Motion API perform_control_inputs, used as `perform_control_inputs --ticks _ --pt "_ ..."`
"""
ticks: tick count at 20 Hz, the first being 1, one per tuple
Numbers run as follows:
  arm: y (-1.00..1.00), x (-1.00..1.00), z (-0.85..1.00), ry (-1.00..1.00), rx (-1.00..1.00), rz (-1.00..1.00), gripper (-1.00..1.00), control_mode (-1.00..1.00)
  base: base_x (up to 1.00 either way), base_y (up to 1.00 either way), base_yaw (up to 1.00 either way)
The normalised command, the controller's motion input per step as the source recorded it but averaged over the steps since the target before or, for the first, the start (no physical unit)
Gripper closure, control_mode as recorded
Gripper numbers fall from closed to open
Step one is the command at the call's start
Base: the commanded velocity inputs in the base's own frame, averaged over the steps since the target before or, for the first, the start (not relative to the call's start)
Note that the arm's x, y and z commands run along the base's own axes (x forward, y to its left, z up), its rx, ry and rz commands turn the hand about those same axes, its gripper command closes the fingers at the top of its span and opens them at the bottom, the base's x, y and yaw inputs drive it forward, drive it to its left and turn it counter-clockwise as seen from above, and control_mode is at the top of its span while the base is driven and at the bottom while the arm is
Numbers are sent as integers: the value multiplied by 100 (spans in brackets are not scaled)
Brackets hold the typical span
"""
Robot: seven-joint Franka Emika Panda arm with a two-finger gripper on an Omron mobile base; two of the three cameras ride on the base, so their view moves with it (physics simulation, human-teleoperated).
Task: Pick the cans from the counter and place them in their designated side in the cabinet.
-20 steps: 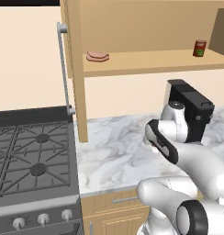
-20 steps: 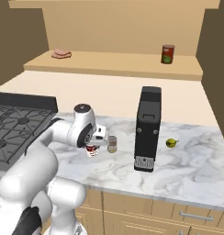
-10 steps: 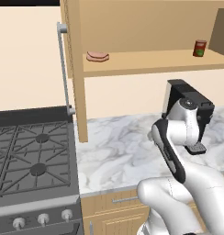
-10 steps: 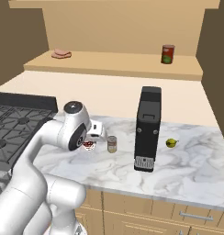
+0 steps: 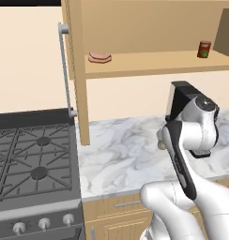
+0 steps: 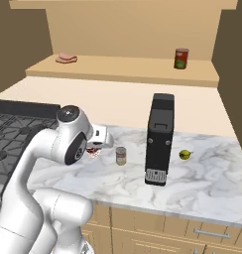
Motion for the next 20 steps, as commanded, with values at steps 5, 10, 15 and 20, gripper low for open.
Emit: perform_control_inputs --ticks 5,10,15,20 --pt "-18 -31 56 0 -1 0 100 -100 0 0 0" --pt "-19 -26 52 0 0 0 100 -100 0 0 0" --pt "-14 -10 49 0 0 0 100 -100 0 0 0" --pt "-16 -3 45 -3 -2 0 100 -100 0 0 0"
